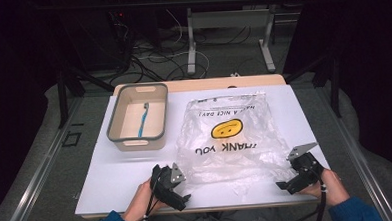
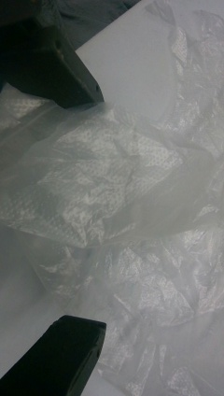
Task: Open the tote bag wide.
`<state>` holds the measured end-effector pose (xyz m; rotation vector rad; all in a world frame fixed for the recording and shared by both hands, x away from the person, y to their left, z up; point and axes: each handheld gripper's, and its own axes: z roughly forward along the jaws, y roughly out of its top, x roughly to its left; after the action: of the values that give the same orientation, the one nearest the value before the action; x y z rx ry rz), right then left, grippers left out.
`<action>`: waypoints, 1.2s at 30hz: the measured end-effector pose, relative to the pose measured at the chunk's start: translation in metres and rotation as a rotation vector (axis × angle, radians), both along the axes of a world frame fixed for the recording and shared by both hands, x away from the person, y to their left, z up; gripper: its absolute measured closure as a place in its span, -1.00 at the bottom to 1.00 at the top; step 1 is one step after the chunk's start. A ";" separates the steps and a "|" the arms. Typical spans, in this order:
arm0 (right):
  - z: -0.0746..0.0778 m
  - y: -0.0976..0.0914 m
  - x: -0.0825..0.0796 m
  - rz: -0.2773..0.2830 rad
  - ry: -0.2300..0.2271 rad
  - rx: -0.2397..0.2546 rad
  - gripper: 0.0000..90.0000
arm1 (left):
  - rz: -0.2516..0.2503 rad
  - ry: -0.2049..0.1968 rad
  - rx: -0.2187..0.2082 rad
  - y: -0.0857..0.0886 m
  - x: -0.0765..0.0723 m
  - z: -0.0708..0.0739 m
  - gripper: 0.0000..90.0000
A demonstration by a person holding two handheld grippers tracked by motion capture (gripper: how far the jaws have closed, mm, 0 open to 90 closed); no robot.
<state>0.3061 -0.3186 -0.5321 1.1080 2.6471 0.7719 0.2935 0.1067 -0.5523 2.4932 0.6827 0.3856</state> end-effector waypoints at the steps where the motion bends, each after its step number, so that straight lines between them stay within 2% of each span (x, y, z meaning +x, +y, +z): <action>1: -0.001 0.000 0.002 -0.004 0.002 0.001 -1.00 | 0.008 -0.003 0.006 0.000 0.001 0.001 -1.00; 2: -0.002 -0.002 0.005 0.002 -0.006 -0.009 -1.00 | 0.008 -0.003 0.006 0.000 0.001 0.001 -1.00; 3: -0.003 -0.002 0.006 -0.013 0.021 0.000 -1.00 | 0.017 -0.004 -0.004 0.000 0.002 0.000 -0.99; 5: -0.004 -0.003 0.007 -0.015 0.011 -0.008 -1.00 | 0.021 0.002 0.002 0.002 0.004 0.001 -0.98; 6: -0.007 -0.004 0.005 -0.003 0.053 0.013 -1.00 | 0.022 0.003 -0.011 0.004 0.003 0.001 -0.91; 7: -0.007 -0.004 0.004 0.004 0.069 -0.007 -1.00 | 0.022 0.003 -0.011 0.004 0.003 0.001 -0.85; 8: -0.008 -0.004 0.003 -0.003 0.054 -0.002 -1.00 | 0.025 -0.004 -0.030 0.004 0.000 0.001 -0.81; 9: -0.009 -0.004 0.002 0.005 0.056 0.001 -1.00 | 0.018 -0.013 -0.027 0.005 0.000 0.001 -0.77; 10: -0.010 -0.004 0.002 0.000 0.066 0.001 -1.00 | 0.006 -0.003 -0.034 0.006 0.000 0.002 -0.66; 11: -0.011 -0.005 0.002 -0.012 0.070 -0.025 -1.00 | 0.007 -0.001 -0.035 0.007 0.001 0.003 -0.55; 12: -0.013 -0.005 0.002 -0.017 0.057 -0.029 -1.00 | 0.015 -0.012 -0.037 0.008 0.001 0.003 -0.47; 13: -0.014 -0.006 0.003 -0.003 0.076 -0.017 -1.00 | 0.013 -0.009 -0.038 0.010 0.001 0.004 -0.34; 14: -0.015 -0.006 0.003 -0.012 0.061 -0.024 -0.96 | 0.020 -0.010 -0.040 0.013 0.002 0.004 -0.19; 17: -0.012 -0.007 0.002 -0.042 0.010 -0.037 -0.59 | 0.018 -0.008 -0.052 0.017 0.004 0.004 0.06; 18: -0.010 -0.008 0.003 -0.040 0.012 -0.041 -0.51 | 0.028 -0.020 -0.063 0.017 0.004 0.003 0.14; 19: -0.010 -0.009 0.002 -0.045 0.012 -0.030 -0.35 | 0.026 -0.016 -0.063 0.017 0.004 0.003 0.26; 20: -0.010 -0.009 0.002 -0.045 0.012 -0.030 -0.35 | 0.010 -0.014 -0.057 0.018 0.004 0.004 0.26; 21: -0.008 -0.009 0.001 -0.059 -0.014 -0.012 0.08 | -0.001 -0.033 -0.058 0.018 0.003 0.004 0.48; 23: -0.007 -0.008 0.000 -0.044 -0.005 0.015 0.43 | -0.007 -0.036 -0.059 0.018 0.003 0.005 0.65; 24: -0.006 -0.007 0.000 -0.039 -0.014 0.009 0.60 | -0.008 -0.042 -0.061 0.018 0.002 0.006 0.72; 25: -0.005 -0.007 0.000 -0.026 -0.026 0.025 0.71 | -0.009 -0.057 -0.077 0.020 0.002 0.010 0.81; 26: -0.002 -0.006 -0.002 -0.030 -0.019 0.034 0.79 | -0.006 -0.064 -0.097 0.021 0.002 0.012 0.86; 27: 0.001 -0.006 -0.002 -0.021 -0.041 0.045 0.84 | -0.006 -0.064 -0.097 0.021 0.002 0.012 0.91; 28: 0.006 -0.007 -0.003 -0.011 -0.070 0.053 0.87 | -0.002 -0.070 -0.114 0.024 0.002 0.018 0.94; 29: 0.010 -0.006 -0.004 -0.016 -0.077 0.068 0.89 | -0.002 -0.070 -0.114 0.024 0.002 0.018 0.95; 30: 0.015 -0.006 -0.005 -0.003 -0.089 0.066 0.90 | 0.008 -0.080 -0.140 0.025 0.001 0.022 0.96; 33: 0.028 -0.003 -0.008 0.003 -0.137 0.073 0.91 | 0.007 -0.095 -0.149 0.027 0.000 0.031 0.96; 35: 0.033 -0.002 -0.009 0.000 -0.140 0.081 0.91 | 0.005 -0.093 -0.154 0.027 0.000 0.034 0.96; 36: 0.042 0.000 -0.010 0.007 -0.158 0.070 0.91 | 0.005 -0.099 -0.158 0.028 0.000 0.037 0.96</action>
<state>0.2959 -0.3190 -0.4897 1.0087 2.5119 0.9207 0.2939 0.1345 -0.5151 2.3079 0.6539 0.4361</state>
